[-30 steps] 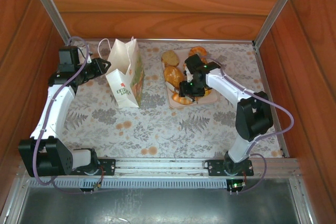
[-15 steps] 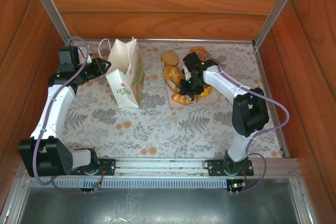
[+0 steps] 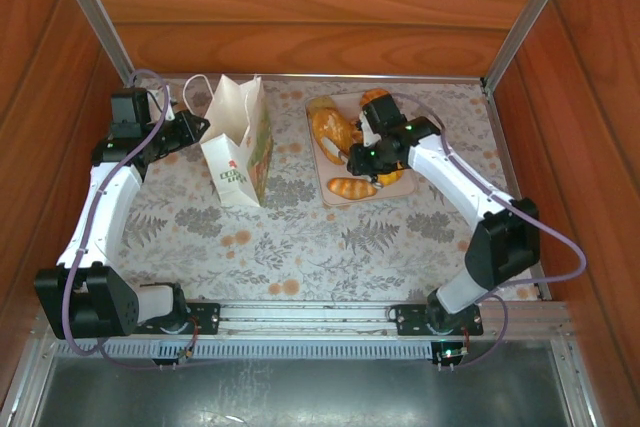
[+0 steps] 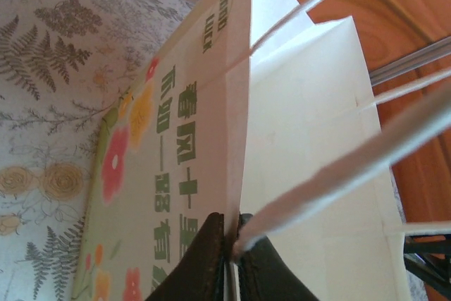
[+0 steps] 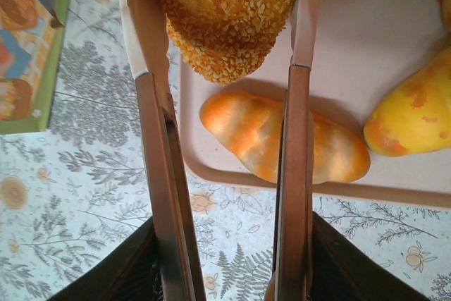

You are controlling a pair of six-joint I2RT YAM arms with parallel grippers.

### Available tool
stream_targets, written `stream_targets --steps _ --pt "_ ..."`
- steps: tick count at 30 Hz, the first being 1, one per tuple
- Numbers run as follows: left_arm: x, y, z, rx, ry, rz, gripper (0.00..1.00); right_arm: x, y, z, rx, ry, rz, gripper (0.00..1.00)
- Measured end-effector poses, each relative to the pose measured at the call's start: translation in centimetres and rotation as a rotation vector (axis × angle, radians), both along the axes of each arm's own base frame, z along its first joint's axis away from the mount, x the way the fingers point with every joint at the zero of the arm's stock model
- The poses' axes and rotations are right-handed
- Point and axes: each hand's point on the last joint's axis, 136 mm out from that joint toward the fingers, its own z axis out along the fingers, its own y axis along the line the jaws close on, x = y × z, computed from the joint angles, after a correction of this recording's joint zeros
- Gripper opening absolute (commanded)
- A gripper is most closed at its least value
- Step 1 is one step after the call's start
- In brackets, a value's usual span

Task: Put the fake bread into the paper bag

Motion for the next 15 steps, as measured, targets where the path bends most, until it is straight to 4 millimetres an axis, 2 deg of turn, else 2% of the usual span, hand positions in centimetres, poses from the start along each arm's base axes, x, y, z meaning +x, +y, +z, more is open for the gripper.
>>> stream_targets --steps 6,11,15 --pt "-0.1 -0.2 0.1 -0.007 0.001 -0.006 0.00 -0.8 -0.2 3.6 0.056 -0.084 -0.007 0.17" --pt "-0.3 -0.5 0.3 -0.009 -0.002 -0.008 0.00 -1.9 0.3 8.3 0.140 -0.206 0.008 0.15" --pt "-0.6 -1.0 0.7 0.013 -0.018 -0.005 0.00 -2.4 1.5 12.2 0.188 -0.303 0.037 0.14"
